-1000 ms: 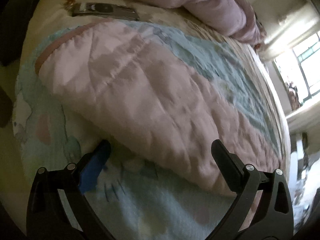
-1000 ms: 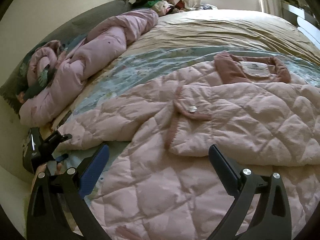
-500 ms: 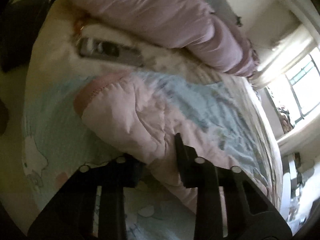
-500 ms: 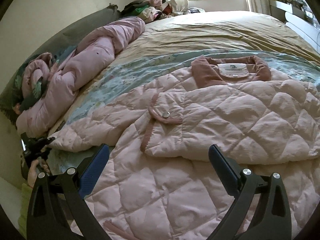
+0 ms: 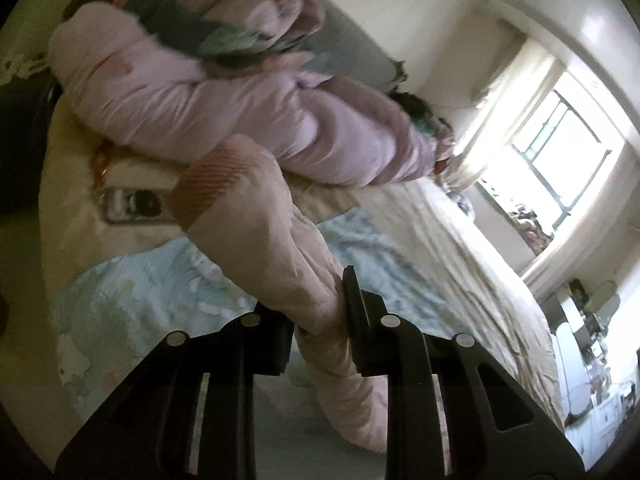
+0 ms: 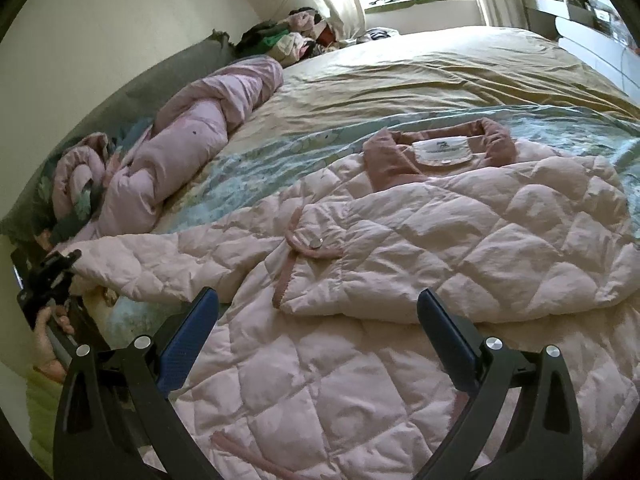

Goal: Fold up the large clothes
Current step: 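Lift the sleeve upward with the left gripper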

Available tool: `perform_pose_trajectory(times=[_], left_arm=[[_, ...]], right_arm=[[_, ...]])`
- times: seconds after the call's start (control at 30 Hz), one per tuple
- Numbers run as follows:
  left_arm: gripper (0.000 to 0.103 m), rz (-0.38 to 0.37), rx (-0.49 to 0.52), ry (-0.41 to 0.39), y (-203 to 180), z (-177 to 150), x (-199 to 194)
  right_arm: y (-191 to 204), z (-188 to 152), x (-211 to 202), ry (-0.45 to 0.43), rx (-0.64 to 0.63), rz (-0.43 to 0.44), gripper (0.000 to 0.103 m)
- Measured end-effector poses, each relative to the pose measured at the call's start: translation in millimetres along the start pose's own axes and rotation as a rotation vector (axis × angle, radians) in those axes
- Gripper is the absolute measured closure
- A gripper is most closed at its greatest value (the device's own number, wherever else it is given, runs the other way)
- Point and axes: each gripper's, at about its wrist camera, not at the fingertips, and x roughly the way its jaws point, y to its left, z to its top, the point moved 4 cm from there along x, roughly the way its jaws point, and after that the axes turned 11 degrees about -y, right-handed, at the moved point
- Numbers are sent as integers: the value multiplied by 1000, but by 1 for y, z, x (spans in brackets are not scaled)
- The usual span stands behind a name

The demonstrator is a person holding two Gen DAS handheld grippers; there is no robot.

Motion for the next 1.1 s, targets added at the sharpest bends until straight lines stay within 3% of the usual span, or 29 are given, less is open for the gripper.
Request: perform_pose_trajectory(times=[0.5, 1.1], left_arm=[[91, -201, 127, -64, -121, 8, -52], [94, -437, 323, -24, -255, -62, -96]], right_arm=[[-54, 5, -41, -63, 102, -22, 4], [-124, 8, -82, -135, 222, -67, 4]])
